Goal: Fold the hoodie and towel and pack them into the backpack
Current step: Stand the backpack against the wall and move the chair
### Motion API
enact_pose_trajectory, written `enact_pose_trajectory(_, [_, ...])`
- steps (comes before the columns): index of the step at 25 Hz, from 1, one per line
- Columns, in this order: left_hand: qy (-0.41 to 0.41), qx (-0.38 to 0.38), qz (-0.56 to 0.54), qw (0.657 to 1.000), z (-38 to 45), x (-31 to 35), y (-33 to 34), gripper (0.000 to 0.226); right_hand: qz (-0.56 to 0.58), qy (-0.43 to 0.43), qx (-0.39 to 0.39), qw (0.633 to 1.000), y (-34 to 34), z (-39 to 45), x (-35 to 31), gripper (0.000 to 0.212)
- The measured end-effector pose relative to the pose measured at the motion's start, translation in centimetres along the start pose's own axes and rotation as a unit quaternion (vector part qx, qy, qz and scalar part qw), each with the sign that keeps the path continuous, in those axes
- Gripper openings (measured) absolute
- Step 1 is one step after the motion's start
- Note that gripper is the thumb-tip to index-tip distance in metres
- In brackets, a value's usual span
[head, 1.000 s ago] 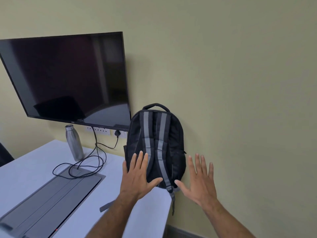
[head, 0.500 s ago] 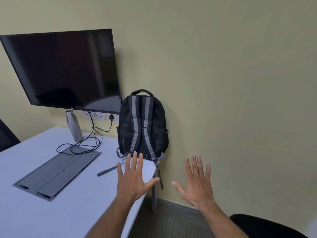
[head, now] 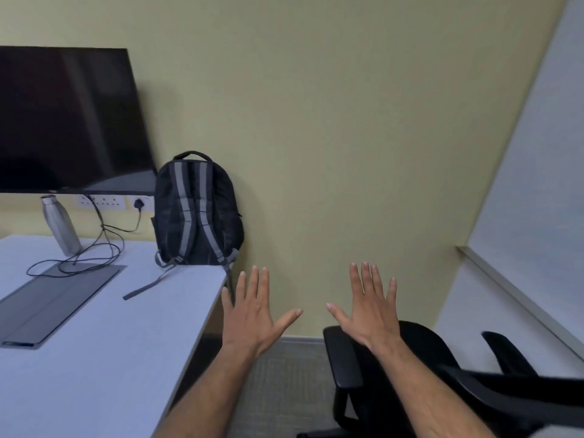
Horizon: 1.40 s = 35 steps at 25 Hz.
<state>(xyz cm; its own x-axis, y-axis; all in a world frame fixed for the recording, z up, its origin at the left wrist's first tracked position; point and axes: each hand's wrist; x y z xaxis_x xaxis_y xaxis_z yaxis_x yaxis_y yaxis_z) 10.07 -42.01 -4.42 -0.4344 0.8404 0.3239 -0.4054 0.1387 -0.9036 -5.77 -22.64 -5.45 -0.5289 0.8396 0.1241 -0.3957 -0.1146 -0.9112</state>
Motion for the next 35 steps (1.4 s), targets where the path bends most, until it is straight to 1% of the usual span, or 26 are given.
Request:
enact_pose_trajectory(5, [0.066,-0.04,-0.021,0.997,-7.2,8.1,-0.1,0.112,-0.018,0.051,-0.001,0.999,-4.3,-7.4,7.4,0.101])
enact_pose_trajectory(11, [0.129,-0.031,-0.065,0.989,-10.7,19.5,-0.4,0.112,-0.038,0.099,0.011,0.994,-8.8,-13.0,17.8,0.095])
enact_pose_trajectory(16, [0.173,-0.046,-0.08,0.981,-12.5,28.7,1.7,0.107,-0.034,0.109,0.006,0.993,-8.5,-16.7,27.7,0.09])
enact_pose_trajectory(19, [0.187,-0.072,-0.073,0.977,-12.9,34.2,4.1,0.106,-0.02,0.1,-0.026,0.994,-7.1,-17.5,33.3,0.09])
enact_pose_trajectory(22, [0.18,-0.101,-0.048,0.977,-12.7,38.9,7.0,0.107,0.011,0.071,-0.061,0.996,-5.6,-17.4,37.8,0.093])
enact_pose_trajectory(25, [0.144,-0.134,-0.023,0.98,-12.6,41.6,9.5,0.111,0.037,0.029,-0.12,0.992,-3.8,-17.1,40.4,0.094])
enact_pose_trajectory(27, [0.116,-0.147,-0.014,0.982,-12.4,42.3,10.4,0.112,0.042,0.003,-0.146,0.988,-2.8,-16.7,41.0,0.092])
enact_pose_trajectory(30, [0.086,-0.171,0.0,0.982,-12.0,42.7,10.6,0.114,0.045,-0.024,-0.155,0.987,-2.0,-16.2,41.5,0.088])
enact_pose_trajectory(33, [0.076,-0.194,0.023,0.978,-12.0,42.8,10.4,0.104,0.027,-0.038,-0.155,0.987,-2.1,-16.2,41.5,0.092])
enact_pose_trajectory(35, [0.071,-0.19,0.034,0.979,-12.2,42.9,10.5,0.098,0.021,-0.044,-0.149,0.988,-2.2,-16.4,41.4,0.089])
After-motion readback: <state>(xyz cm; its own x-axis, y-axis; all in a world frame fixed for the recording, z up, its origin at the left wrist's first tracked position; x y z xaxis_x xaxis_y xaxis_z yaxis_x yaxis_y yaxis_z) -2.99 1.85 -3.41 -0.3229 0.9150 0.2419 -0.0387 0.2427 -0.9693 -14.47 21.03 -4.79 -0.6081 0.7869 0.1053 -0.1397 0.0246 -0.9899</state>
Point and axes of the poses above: each hand's wrist, its own z-axis towards the middle knuckle, its own y-axis out of the palm, x = y × z, and after that the axes turned 8 degrees about -z, right-handed
